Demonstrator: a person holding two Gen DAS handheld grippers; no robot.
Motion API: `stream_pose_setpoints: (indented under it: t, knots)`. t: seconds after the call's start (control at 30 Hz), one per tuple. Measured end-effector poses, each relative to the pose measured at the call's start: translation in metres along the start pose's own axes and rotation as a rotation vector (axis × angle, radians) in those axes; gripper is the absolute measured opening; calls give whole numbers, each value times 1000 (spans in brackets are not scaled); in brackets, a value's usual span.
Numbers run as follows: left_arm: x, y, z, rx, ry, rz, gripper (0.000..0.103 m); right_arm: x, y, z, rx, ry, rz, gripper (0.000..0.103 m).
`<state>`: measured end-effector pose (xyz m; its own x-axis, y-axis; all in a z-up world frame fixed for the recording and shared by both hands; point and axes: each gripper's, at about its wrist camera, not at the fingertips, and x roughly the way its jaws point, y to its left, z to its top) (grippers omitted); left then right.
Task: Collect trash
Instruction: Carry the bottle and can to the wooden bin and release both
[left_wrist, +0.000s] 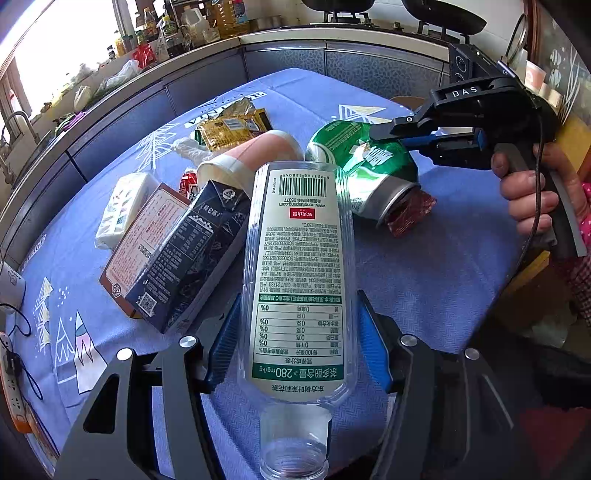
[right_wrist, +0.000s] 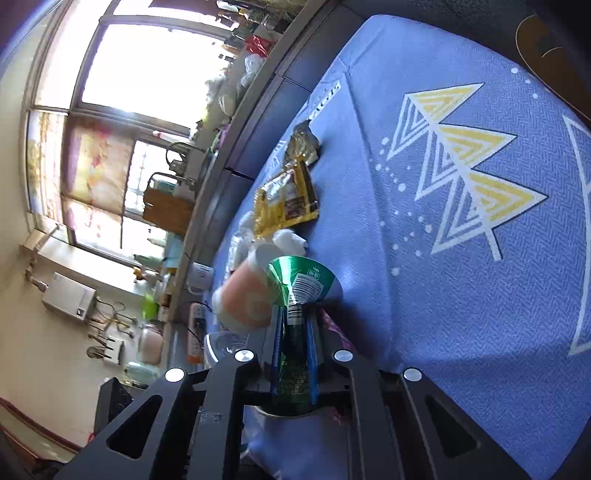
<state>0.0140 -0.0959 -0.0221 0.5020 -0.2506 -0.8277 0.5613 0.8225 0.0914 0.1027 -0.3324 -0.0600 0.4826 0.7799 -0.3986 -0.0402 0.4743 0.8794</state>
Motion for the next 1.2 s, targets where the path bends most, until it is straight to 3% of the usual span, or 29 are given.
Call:
stream_pose_setpoints:
  t: [0.2, 0.43, 0.6, 0.73, 0.87, 1.0, 1.03, 1.07, 1.1, 1.13, 1.2]
  knots:
    - [-9, -1, 34, -4, -40, -68, 58, -42, -2, 15, 58, -156, 100, 9]
    - [13, -24, 107, 43, -60, -152, 58, -86, -40, 37, 212, -328, 260, 9]
    - [35, -58, 186, 88, -35, -258, 58, -142, -75, 56, 255, -487, 211, 9]
    - [66, -99, 262, 126, -10, -360, 59, -191, -100, 71, 274, -621, 111, 9]
    - [110, -149, 317, 160, 2, -388, 60, -212, -128, 79, 293, -674, -55, 9]
    - [156, -191, 349, 170, 25, -375, 62, -214, -150, 82, 318, -692, -162, 11]
    - [168, -199, 353, 168, 41, -370, 64, -212, -156, 82, 327, -691, -179, 15]
    - [178, -205, 355, 165, 61, -361, 67, -211, -159, 81, 337, -695, -186, 35]
    - [187, -208, 355, 160, 80, -348, 76, -210, -162, 79, 347, -703, -185, 50]
    - [193, -212, 355, 159, 94, -336, 77, -211, -163, 78, 355, -721, -191, 60]
    - [196, -214, 354, 172, 107, -312, 77, -211, -160, 75, 335, -741, -216, 60]
